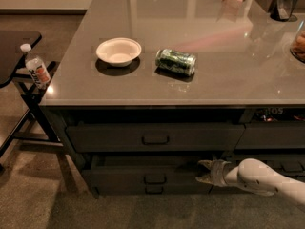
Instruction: Open middle drawer
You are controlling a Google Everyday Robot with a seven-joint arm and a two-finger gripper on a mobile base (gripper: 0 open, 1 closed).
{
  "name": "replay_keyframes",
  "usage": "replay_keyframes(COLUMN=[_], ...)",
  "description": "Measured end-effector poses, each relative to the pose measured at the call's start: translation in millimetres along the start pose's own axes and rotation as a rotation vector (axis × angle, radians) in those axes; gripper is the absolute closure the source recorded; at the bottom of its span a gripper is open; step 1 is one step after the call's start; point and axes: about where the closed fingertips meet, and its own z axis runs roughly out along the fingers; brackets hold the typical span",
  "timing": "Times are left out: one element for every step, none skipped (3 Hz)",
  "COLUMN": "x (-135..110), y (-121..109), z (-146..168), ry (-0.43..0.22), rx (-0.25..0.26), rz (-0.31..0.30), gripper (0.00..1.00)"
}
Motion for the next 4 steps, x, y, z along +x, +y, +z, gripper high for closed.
replay_keyframes(x=[1.3, -1.2, -1.3, -1.3], y=[8.9, 9.2, 9.2, 9.3], z=[-4.9, -8.3, -8.3, -8.2], ry=[-0.004, -0.004, -0.004, -0.004], rx=[0.001, 0.001, 0.001, 0.001], rz=[0.003, 0.003, 0.003, 0.003], gripper=[0.83, 0.6, 0.37, 0.14])
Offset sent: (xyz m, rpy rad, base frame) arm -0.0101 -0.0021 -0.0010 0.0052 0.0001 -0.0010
